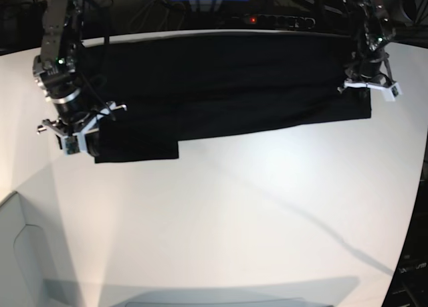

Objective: Fold the T-shirt properly
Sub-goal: 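Release the hem and reposition the right gripper onto the folded corner, then hold the folded edge with both grippers and pull it taut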

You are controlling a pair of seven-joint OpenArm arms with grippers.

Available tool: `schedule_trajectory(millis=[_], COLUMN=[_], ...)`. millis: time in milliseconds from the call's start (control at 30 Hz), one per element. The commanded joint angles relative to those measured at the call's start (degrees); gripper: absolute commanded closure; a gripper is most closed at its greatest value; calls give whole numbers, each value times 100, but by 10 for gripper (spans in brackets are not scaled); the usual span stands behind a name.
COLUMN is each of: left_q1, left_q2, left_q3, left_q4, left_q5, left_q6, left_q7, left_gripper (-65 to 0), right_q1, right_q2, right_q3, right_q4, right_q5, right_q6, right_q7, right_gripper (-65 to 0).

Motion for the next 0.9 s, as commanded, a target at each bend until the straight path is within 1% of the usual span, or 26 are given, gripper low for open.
schedule_trajectory(millis=[0,167,367,533,867], left_q1=[4,-5,-13,-137,-251], left_q2=[-98,-115,-133,-133,-133], left_q3=[-28,-28,-28,-28,-19], left_q4=[97,97,141,106,123], left_q5=[-25,-17,-25,19,19], left_q6=[1,1,1,1,1], left_q7=[-118,-118,-118,-118,-118], left_gripper=[-1,-1,-1,-1,-1], right_q1=[-89,-529,-1294,-1751,-2138], right_q2=[-4,-223,-426,-443,-443], right_q3=[124,458,502,510,1003], right_q4=[65,74,74,65,65], right_q5=[11,20,20,20,20], right_q6=[-11,-2,-2,-2,-2], right_q7=[59,103,807,1176,1211], right_gripper=[0,0,0,0,0])
